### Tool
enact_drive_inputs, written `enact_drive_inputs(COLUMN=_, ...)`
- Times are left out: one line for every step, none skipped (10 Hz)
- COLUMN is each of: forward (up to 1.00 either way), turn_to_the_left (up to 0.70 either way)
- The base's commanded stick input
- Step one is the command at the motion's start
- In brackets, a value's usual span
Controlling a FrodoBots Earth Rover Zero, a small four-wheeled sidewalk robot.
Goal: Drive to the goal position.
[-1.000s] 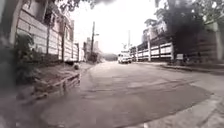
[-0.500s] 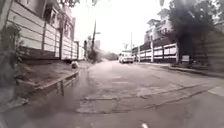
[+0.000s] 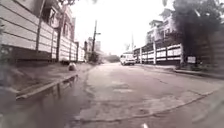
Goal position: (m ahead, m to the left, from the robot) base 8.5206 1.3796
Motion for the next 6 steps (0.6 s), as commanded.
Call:
enact_drive_inputs(forward=1.00, turn_to_the_left=0.00)
enact_drive_inputs(forward=1.00, turn_to_the_left=0.00)
enact_drive_inputs(forward=1.00, turn_to_the_left=0.00)
enact_drive_inputs(forward=1.00, turn_to_the_left=0.00)
enact_drive_inputs(forward=1.00, turn_to_the_left=0.00)
enact_drive_inputs(forward=1.00, turn_to_the_left=0.00)
